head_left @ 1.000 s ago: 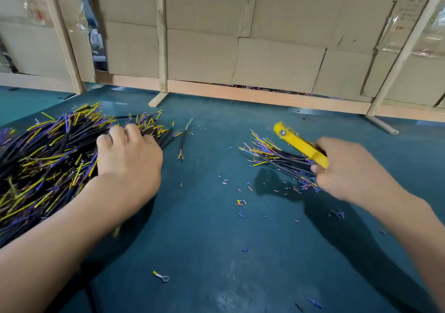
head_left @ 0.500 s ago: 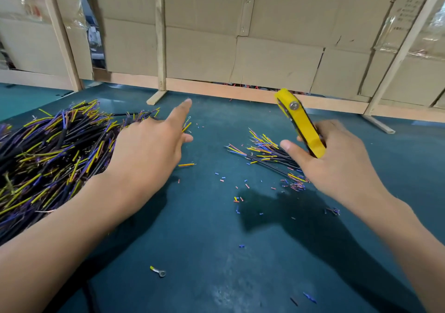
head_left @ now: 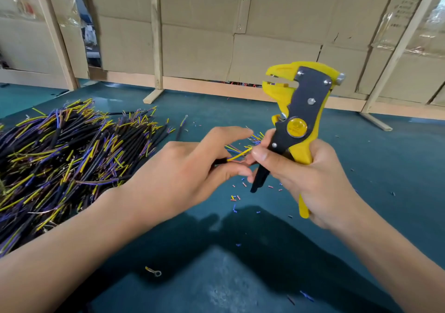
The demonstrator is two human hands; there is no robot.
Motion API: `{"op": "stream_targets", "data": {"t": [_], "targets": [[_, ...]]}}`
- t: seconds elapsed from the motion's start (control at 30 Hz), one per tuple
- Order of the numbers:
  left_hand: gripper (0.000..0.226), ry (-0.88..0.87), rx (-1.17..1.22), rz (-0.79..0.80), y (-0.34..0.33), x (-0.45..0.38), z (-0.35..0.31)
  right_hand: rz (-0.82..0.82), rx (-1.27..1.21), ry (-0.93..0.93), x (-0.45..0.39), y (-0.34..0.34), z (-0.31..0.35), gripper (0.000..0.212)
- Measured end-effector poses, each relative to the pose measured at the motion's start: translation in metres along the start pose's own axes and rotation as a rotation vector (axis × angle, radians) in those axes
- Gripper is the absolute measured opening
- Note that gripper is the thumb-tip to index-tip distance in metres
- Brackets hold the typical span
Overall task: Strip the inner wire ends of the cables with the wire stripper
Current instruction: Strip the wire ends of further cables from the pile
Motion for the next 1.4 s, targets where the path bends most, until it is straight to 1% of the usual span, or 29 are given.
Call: {"op": "stream_targets", "data": {"t": [0.03,0.1,0.2,0.3,0.43,0.57,0.63,0.7,0.77,0.87,0.97,1.03,1.13,1.17,1.23,1.27,1.3,1.33,1.37,1.4], "targets": [[0.044,0.018,0.013,0.009,0.0,0.0,0.001,0.028,-0.07,0.016,0.0,-0.002,-0.001,0.011],[0.042,0.059,0.044,0.024,-0.002,0.0,0.004,0.038,-0.127,0.035,-0.001,-0.002,-0.003,0.012],[0.037,0.1,0.138,0.057,-0.006,0.001,0.007,-0.009,-0.108,0.041,-0.001,0.002,-0.004,0.018],[0.033,0.118,0.263,0.06,-0.008,0.001,0.008,-0.018,-0.105,0.032,-0.001,0.002,-0.005,0.021],[0.029,0.1,0.33,0.077,-0.013,0.002,0.01,-0.009,-0.082,0.033,-0.001,-0.002,-0.005,0.019],[0.021,0.09,0.332,-0.006,-0.011,0.003,0.013,-0.038,-0.068,0.04,-0.001,-0.002,-0.007,0.014],[0.015,0.085,0.297,-0.076,-0.007,0.003,0.013,-0.057,-0.071,0.042,-0.001,0.0,-0.007,0.016],[0.012,0.113,0.316,-0.134,-0.006,0.003,0.016,-0.069,-0.09,0.035,-0.002,0.002,-0.007,0.017],[0.011,0.163,0.387,-0.15,-0.008,0.004,0.018,-0.082,-0.107,0.024,-0.002,0.002,-0.008,0.017],[0.012,0.244,0.545,-0.127,-0.014,0.005,0.022,-0.103,-0.101,0.017,-0.002,0.002,-0.009,0.017],[0.022,0.276,0.596,-0.09,-0.015,0.005,0.024,-0.154,-0.098,0.01,-0.002,0.007,-0.009,0.016],[0.025,0.326,0.583,-0.029,-0.018,0.004,0.031,-0.222,-0.1,0.006,-0.002,0.014,-0.01,0.016],[0.011,0.416,0.504,0.111,-0.025,0.008,0.047,-0.368,-0.112,-0.001,-0.001,0.031,-0.012,0.018],[0.006,0.41,0.424,0.151,-0.024,0.008,0.05,-0.406,-0.118,-0.005,0.0,0.037,-0.013,0.018],[0.002,0.337,0.217,0.194,-0.021,0.007,0.049,-0.45,-0.118,-0.014,0.0,0.046,-0.014,0.017],[0.003,0.324,0.172,0.187,-0.02,0.006,0.05,-0.454,-0.108,-0.019,-0.001,0.05,-0.014,0.016],[0.004,0.357,0.183,0.165,-0.02,0.006,0.053,-0.446,-0.095,-0.025,-0.001,0.051,-0.014,0.013],[0.006,0.427,0.262,0.132,-0.019,0.007,0.057,-0.433,-0.084,-0.033,-0.001,0.051,-0.014,0.012],[0.009,0.509,0.41,0.099,-0.02,0.008,0.062,-0.419,-0.075,-0.04,-0.002,0.05,-0.014,0.011],[0.016,0.579,0.624,0.075,-0.023,0.009,0.064,-0.404,-0.073,-0.045,-0.002,0.048,-0.015,0.012]]}}
Point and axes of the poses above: each hand's wrist, its own x-axis away from the middle knuckle, its own y-axis out of the back of the hand, z = x × y, the point moved 6 cm from there along -x, towards the middle knuckle, and after that the axes turned 12 degrees about z, right-handed, at the moved point
